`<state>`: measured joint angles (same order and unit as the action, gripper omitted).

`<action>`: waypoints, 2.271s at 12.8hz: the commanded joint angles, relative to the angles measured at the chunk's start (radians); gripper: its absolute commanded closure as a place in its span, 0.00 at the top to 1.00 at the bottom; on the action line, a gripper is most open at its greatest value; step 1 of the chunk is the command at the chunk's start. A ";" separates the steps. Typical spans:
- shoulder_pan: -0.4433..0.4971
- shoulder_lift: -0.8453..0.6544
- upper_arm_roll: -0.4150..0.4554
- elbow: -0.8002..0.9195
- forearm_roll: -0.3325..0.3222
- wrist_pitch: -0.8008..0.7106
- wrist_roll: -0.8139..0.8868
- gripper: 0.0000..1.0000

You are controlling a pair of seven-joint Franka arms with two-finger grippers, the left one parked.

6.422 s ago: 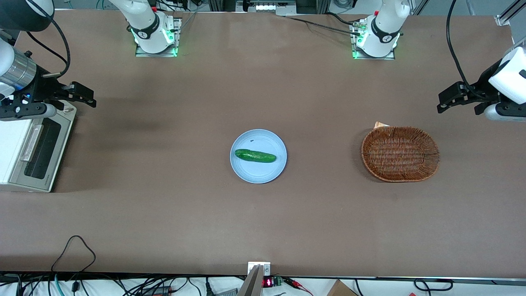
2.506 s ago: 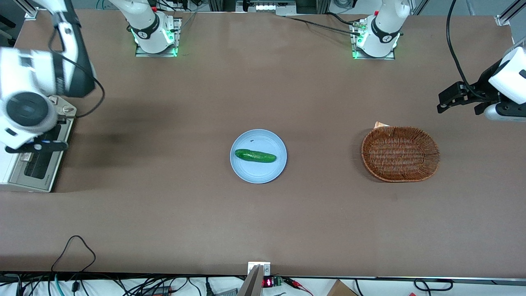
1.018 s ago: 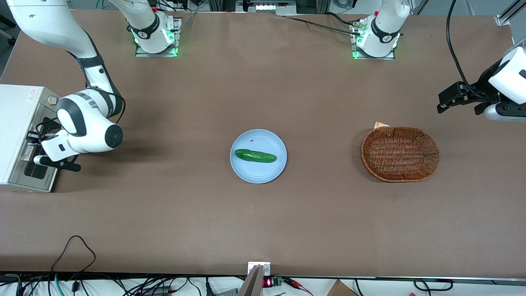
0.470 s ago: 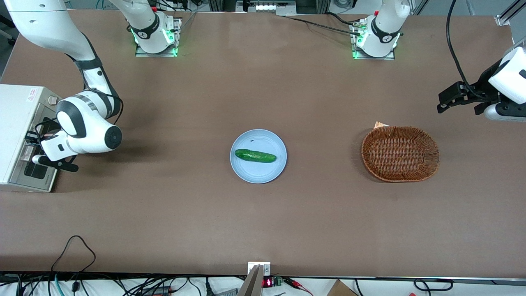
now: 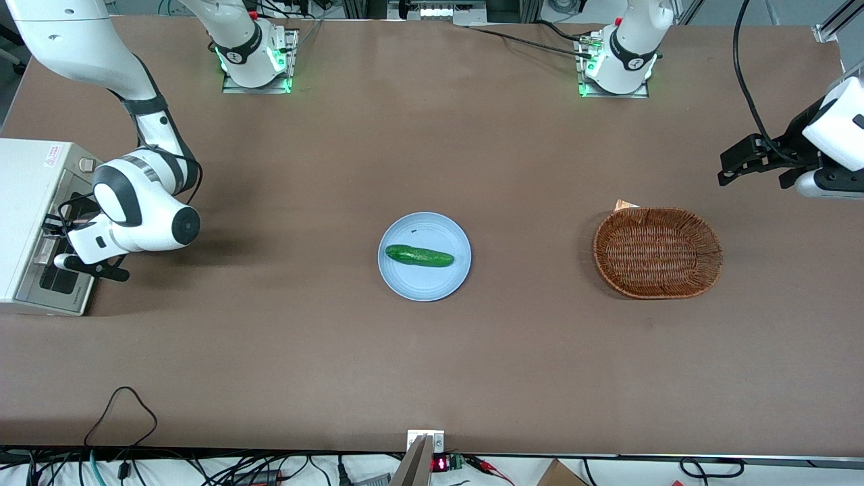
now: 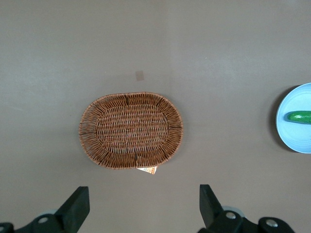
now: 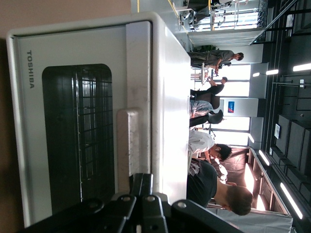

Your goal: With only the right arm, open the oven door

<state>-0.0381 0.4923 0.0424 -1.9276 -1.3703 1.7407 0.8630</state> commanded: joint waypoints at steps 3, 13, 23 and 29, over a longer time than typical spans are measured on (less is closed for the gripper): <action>-0.013 0.002 0.007 -0.014 -0.023 0.028 0.030 0.01; 0.023 0.003 0.017 -0.004 0.140 0.128 0.005 0.01; 0.052 0.064 0.017 -0.002 0.201 0.237 0.022 0.01; 0.064 0.101 0.017 0.002 0.218 0.281 0.022 0.01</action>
<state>0.0297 0.5800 0.0766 -1.9322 -1.1597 2.0234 0.8785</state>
